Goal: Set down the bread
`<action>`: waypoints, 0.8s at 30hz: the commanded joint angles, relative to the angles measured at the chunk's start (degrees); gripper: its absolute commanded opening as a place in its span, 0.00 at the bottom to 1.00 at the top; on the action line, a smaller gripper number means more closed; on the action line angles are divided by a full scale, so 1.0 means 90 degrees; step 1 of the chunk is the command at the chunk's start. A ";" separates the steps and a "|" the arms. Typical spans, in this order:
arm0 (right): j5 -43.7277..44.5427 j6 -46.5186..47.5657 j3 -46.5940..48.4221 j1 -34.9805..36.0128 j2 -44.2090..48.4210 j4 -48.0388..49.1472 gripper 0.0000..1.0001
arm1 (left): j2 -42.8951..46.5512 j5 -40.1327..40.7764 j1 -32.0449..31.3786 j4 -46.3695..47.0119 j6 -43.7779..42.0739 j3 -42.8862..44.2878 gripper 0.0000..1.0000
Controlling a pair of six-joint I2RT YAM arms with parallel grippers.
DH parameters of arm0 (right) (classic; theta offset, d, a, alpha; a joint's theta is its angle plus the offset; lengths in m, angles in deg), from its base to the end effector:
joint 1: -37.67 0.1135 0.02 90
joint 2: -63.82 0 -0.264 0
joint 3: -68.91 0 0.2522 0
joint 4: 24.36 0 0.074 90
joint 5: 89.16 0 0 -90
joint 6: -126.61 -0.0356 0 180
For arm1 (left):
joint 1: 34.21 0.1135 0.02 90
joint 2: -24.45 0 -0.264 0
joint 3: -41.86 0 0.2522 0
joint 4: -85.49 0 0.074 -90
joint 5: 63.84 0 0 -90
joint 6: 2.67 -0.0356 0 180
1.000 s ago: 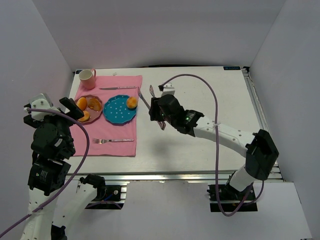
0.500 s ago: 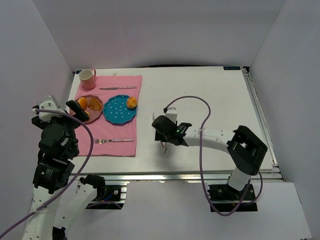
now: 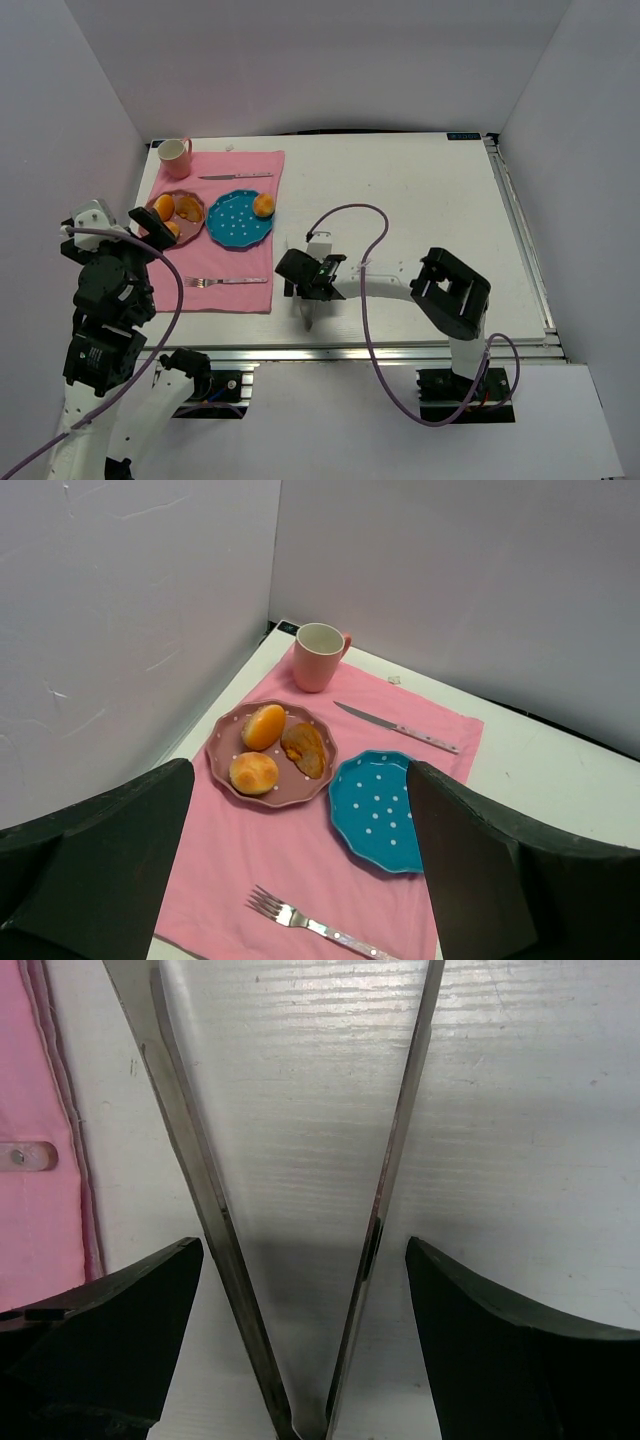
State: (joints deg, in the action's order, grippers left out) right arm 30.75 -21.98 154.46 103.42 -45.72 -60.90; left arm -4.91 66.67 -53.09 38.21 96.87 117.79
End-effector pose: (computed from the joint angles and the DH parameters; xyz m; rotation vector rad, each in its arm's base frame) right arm 0.1765 0.3486 0.1685 0.0187 2.4433 0.2629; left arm 0.0684 0.0011 0.4248 -0.4191 1.5263 0.1714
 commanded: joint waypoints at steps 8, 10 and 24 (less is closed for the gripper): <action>0.0816 0.0405 -0.0075 0.0282 0.1973 -0.0252 0.89 | -0.0028 0.0000 -0.0022 -0.0221 -0.0005 0.0201 0.98; 0.0905 0.0503 -0.0532 0.0282 0.2819 -0.0183 0.89 | -0.0057 0.0020 -0.0022 -0.0163 -0.0035 0.0231 0.98; 0.2437 0.0864 -0.2615 0.0282 0.7989 -0.0808 0.89 | -0.0399 -0.0194 -0.0022 0.0208 0.0238 0.0026 0.98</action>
State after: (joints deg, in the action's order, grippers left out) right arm 46.40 -15.92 132.50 105.89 22.19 -67.07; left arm -9.06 66.45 -53.11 38.37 97.51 118.90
